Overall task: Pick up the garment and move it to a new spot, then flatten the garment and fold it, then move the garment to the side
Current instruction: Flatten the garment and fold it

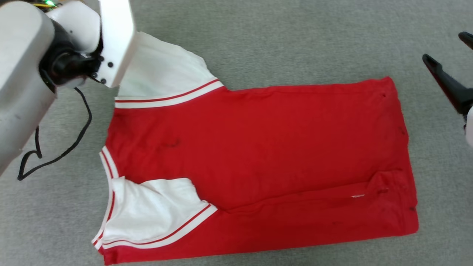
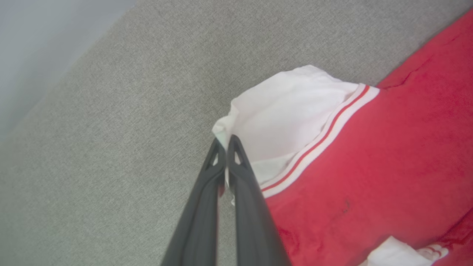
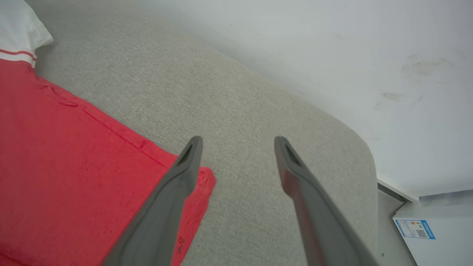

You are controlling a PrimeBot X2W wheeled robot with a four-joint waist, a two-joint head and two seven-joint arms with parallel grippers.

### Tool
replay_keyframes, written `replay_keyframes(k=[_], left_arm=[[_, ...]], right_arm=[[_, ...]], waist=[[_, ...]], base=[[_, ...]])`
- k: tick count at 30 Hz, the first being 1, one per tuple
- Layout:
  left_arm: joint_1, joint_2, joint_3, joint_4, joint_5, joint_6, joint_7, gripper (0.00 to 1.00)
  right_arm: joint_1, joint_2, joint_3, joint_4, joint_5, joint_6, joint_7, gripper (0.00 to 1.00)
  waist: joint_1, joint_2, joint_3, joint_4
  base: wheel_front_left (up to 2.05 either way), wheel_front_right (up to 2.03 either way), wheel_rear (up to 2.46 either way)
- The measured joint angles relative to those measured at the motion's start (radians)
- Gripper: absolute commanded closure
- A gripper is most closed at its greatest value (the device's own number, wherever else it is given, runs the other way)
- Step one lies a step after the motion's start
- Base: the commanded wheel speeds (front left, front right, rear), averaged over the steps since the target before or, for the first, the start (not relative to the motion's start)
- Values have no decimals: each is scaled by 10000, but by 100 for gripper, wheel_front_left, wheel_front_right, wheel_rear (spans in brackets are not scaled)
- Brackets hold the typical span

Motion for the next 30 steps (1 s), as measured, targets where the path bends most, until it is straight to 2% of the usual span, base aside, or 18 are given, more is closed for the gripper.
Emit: replay_keyframes(k=[5, 9, 13, 21, 26, 27, 28, 29, 30], left_arm=[[0, -190, -293, -466, -90, -10, -267, 100], [-166, -247, -570, -744, -113, -13, -428, 100], [-446, -253, -867, -968, -173, -13, -593, 100], [-890, -259, -1344, -1141, -295, -19, -1043, 100], [-1036, -247, -1599, -1078, -449, -19, -1363, 100], [-1040, -238, -1643, -1049, -468, -19, -1440, 100], [-1040, -226, -1699, -1016, -525, -19, -1488, 100], [-1040, -207, -1753, -993, -556, -19, -1553, 100], [-1040, -190, -1797, -980, -602, -19, -1572, 100]], right_arm=[[-1033, -955, 1369, 719, 988, 0, 2483, 0], [-1757, -1264, 2096, 1388, 1839, 0, 4088, 0], [-2167, -1197, 2360, 2207, 2439, 0, 5313, 0], [-2649, -201, 2318, 3733, 2539, -2, 5574, 0], [-2644, 36, 2343, 4224, 2545, -2, 5333, 0], [-2642, 40, 2387, 4255, 2546, -2, 5241, 12], [-2623, 58, 2401, 4301, 2575, -2, 5129, 82], [-2602, 77, 2416, 4326, 2594, -2, 5001, 100], [-2585, 100, 2431, 4345, 2623, -2, 4832, 100]], waist=[[0, 0, -67, 408], [0, 0, 28, 690], [0, 0, 230, 937], [0, 0, 835, 1352], [-1, 0, 1045, 1531], [-1, 0, 1036, 1533], [-1, 0, 1008, 1525], [-1, 0, 964, 1513], [-1, 0, 910, 1497]], base=[[0, 0, 0], [0, 0, 0], [0, 0, 0], [0, 0, 0], [0, 0, 0], [0, 0, 0], [0, 0, 0], [0, 0, 0], [0, 0, 0]])
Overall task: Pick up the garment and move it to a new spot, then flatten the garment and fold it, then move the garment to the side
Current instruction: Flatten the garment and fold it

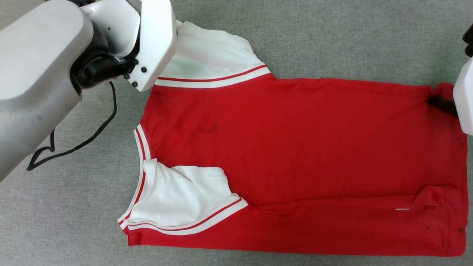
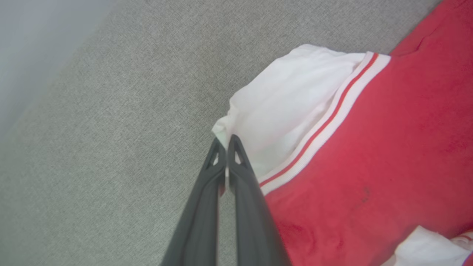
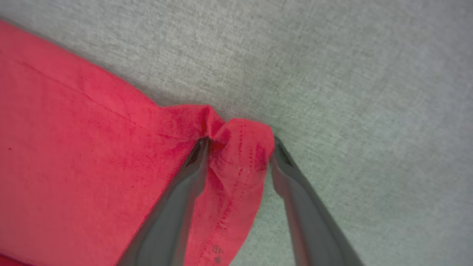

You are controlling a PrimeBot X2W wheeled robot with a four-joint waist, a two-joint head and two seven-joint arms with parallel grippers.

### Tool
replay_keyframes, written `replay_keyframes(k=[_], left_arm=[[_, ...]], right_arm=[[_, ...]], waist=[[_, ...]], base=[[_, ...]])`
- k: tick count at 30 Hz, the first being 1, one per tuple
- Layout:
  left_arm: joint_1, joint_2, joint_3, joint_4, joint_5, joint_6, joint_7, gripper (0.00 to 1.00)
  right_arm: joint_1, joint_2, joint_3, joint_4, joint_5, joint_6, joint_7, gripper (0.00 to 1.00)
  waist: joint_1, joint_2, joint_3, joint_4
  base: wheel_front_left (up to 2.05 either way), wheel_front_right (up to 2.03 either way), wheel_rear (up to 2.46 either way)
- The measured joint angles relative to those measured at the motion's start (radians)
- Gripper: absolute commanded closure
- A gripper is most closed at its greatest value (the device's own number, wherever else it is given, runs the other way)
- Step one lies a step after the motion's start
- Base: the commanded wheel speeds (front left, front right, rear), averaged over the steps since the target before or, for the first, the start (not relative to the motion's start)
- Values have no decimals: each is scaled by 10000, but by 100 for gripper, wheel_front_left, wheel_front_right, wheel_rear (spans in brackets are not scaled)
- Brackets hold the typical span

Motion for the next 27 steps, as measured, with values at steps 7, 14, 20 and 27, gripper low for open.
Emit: replay_keyframes(k=[7, 14, 20, 27], left_arm=[[207, 270, -174, -31, -251, 0, -616, 100], [968, 621, -355, -378, -433, 0, -988, 100], [1987, 1116, -453, -986, -424, 0, -1212, 100], [3292, 1666, -520, -2021, -426, 278, -1406, 100]], right_arm=[[175, 228, 63, 226, 286, 0, -1083, 100], [785, 148, 188, -4, 619, 0, -2115, 100], [1600, -198, 466, -324, 836, 0, -2589, 100], [2751, -646, 646, -732, 1097, 0, -3007, 100]], waist=[[0, 0, -692, -167], [1, 0, -1660, -212], [0, 0, -2521, -174], [-1, 0, -3412, -102]], base=[[0, 0, 0], [0, 0, 0], [0, 0, 0], [0, 0, 0]])
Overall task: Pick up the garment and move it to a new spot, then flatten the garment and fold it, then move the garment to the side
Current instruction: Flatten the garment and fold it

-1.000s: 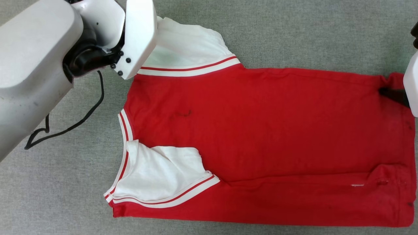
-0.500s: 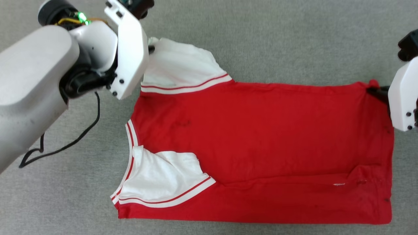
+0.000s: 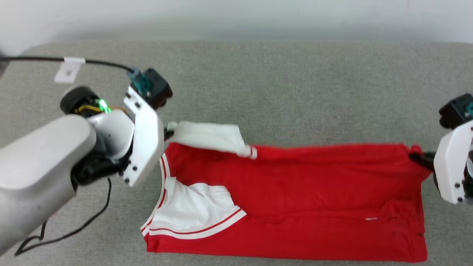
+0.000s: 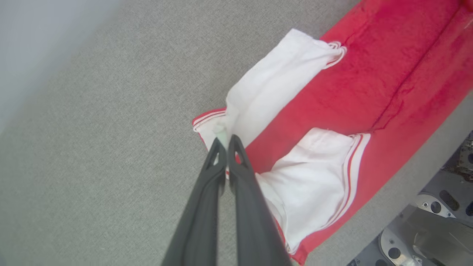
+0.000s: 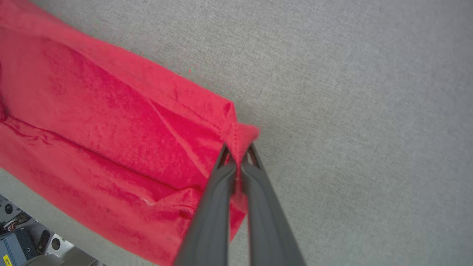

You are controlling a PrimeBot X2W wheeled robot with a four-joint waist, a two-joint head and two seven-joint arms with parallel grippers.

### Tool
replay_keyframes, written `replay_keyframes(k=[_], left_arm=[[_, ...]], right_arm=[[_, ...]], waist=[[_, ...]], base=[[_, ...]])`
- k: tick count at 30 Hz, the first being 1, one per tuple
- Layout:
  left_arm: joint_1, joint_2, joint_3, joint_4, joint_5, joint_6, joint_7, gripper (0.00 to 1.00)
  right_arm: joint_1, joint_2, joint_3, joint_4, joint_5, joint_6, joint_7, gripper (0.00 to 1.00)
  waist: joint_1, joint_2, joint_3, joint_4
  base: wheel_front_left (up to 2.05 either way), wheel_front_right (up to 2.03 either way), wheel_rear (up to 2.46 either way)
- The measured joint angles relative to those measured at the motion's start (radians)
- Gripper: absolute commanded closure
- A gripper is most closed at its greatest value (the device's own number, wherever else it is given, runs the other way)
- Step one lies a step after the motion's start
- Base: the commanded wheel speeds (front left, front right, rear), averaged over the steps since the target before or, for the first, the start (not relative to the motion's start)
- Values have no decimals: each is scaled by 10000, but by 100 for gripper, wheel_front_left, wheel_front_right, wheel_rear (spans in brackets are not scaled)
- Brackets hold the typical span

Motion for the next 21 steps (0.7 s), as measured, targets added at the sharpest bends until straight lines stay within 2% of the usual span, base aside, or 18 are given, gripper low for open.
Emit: replay_keyframes(k=[10, 18, 21], left_arm=[[2065, 723, -54, -1218, -52, 508, -61, 100], [3559, 803, -88, -1373, 82, 660, -35, 100], [4097, 700, -88, -1269, 38, 644, -19, 100]], right_arm=[[1793, -370, -180, -360, 458, 0, -474, 100], [2626, -345, -136, -190, 309, 0, -708, 100], [2772, -107, -4, 88, 215, 0, -709, 100]], waist=[[-1, 0, -695, 135], [0, 0, -485, 65], [0, 0, -315, 19]], base=[[0, 0, 0], [0, 0, 0], [0, 0, 0]])
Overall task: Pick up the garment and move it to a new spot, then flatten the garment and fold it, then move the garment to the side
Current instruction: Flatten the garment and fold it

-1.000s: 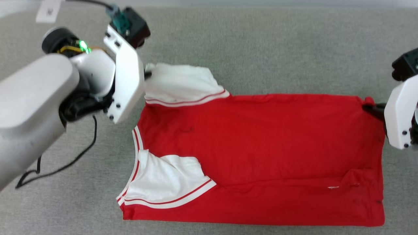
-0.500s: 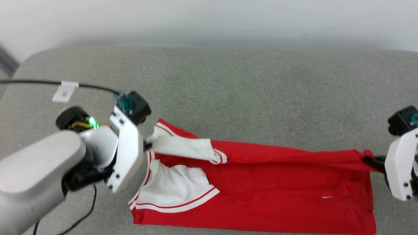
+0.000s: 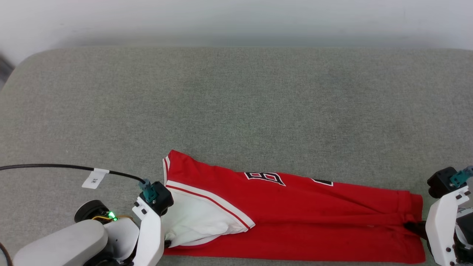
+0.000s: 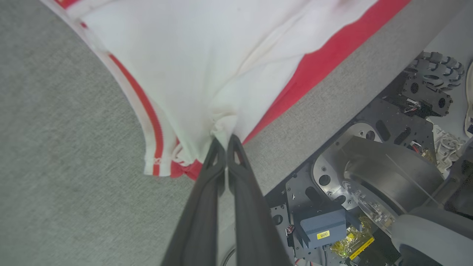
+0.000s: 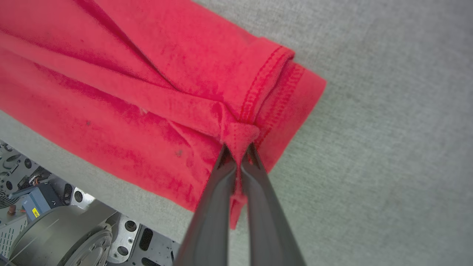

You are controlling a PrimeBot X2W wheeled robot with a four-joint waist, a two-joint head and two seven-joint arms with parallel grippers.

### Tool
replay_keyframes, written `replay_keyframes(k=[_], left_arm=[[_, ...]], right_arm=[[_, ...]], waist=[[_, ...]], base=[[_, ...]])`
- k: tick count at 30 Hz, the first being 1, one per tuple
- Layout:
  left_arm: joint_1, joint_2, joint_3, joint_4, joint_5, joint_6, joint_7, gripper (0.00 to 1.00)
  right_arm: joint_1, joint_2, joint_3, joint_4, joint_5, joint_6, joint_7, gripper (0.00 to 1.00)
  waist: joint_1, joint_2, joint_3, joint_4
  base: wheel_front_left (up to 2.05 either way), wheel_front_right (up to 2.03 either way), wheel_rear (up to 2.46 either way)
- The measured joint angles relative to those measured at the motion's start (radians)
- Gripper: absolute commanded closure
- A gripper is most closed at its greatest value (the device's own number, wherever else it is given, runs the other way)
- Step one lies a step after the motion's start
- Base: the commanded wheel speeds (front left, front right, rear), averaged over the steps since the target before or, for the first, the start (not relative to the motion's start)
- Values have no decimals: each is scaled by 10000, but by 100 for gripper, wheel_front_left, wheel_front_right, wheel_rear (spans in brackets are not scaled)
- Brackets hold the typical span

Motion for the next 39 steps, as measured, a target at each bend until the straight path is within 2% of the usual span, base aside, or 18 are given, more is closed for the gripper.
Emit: replay_keyframes(k=[3, 4, 5, 6, 11, 13, 18, 24, 28, 33, 39], left_arm=[[222, -115, -8, 228, 82, 0, -56, 100], [258, -159, 2, 336, 100, 8, -165, 98], [289, -201, 36, 420, 121, 36, -313, 0], [291, -230, 54, 476, 219, 65, -445, 0], [297, -127, 441, 439, 627, 389, -1576, 0], [354, -33, 619, 255, 917, 600, -2261, 0], [752, -82, 1227, 221, 1473, 1747, -4199, 0], [1144, -510, 1971, 374, 1973, 3200, -6322, 0], [1489, -756, 2385, 585, 2328, 4146, -7647, 0], [1790, -1101, 3057, 732, 2824, 5221, -8341, 0], [2500, -1772, 4479, 577, 3937, 5927, -8429, 0]], right_arm=[[7, 198, 148, 224, -109, 2, -84, 100], [-1, 242, 180, 288, -146, 2, -150, 91], [-17, 270, 196, 334, -180, 2, -274, 43], [-29, 303, 205, 359, -221, 2, -389, 0], [-98, 305, 173, 4, -128, 2, -955, 0], [-107, 113, -50, -278, -125, 0, -1304, 0], [110, -190, -1049, -926, -50, 0, -2263, 0], [767, -311, -2631, -867, -144, 0, -3024, 0], [1291, -31, -3417, -537, -140, 0, -3160, 0], [1845, 468, -3933, -142, 10, 0, -2878, 0], [2264, 1279, -4167, 199, 786, 0, -2311, 0]], waist=[[0, 0, 157, -37], [0, 0, 195, -46], [0, 0, 223, -49], [0, 0, 235, -51], [1, 0, 54, -72], [0, 0, -46, -89], [0, 0, -194, -64], [1, 0, -206, 12], [1, 0, -146, 43], [1, 0, -31, 89], [2, 0, 106, 152]], base=[[0, 0, 0], [0, 0, 0], [0, 0, 0], [0, 0, 0], [0, 0, 0], [0, 0, 0], [0, 0, 0], [0, 0, 0], [0, 0, 0], [0, 0, 0], [0, 0, 0]])
